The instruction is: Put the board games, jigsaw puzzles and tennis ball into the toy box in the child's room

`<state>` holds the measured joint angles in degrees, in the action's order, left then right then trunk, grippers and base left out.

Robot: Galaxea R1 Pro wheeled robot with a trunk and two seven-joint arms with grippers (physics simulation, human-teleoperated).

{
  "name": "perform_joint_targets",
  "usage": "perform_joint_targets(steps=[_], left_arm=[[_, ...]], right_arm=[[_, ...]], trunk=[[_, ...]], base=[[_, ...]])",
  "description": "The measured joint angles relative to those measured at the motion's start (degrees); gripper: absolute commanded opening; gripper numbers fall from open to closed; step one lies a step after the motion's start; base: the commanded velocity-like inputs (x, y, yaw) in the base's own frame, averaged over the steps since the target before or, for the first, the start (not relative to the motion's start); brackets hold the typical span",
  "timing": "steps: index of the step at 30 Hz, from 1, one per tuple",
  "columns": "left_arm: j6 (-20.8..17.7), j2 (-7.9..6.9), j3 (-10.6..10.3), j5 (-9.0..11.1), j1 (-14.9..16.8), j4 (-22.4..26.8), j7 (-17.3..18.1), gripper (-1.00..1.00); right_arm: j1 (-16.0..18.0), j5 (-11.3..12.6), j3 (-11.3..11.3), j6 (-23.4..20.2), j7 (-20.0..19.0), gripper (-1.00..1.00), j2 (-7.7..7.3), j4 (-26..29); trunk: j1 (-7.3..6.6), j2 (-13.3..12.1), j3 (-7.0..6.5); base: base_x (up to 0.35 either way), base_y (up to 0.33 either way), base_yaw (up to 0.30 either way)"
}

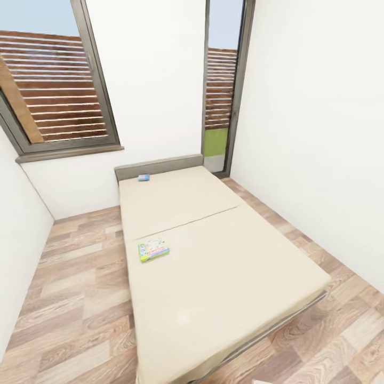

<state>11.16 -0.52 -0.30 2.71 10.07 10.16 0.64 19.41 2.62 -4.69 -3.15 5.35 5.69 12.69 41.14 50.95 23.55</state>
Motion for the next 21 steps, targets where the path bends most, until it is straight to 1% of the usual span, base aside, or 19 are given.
perform_joint_targets(steps=[7, 14, 21], left_arm=[[0.00, 0.00, 0.00, -0.02, 0.00, -0.01, 0.00, 1.00], [0.00, 0.00, 0.00, 0.00, -0.01, -0.01, 0.00, 1.00], [0.00, 0.00, 0.00, -0.01, -0.02, 0.00, 0.00, 1.00]], right_arm=[[0.00, 0.00, -0.01, -0.01, 0.01, 1.00, 0.03, 0.01], [0.00, 0.00, 0.00, -0.01, -0.02, 1.00, 0.00, 0.01], [0.01, 0.00, -0.01, 0.00, 0.00, 1.00, 0.01, 0.00]], trunk=[[0.01, 0.00, 0.00], [0.01, 0.00, 0.00], [0.01, 0.00, 0.00]], base=[[0.062, 0.083, -0.062], [0.012, 0.199, -0.144], [0.002, 0.106, -0.043]])
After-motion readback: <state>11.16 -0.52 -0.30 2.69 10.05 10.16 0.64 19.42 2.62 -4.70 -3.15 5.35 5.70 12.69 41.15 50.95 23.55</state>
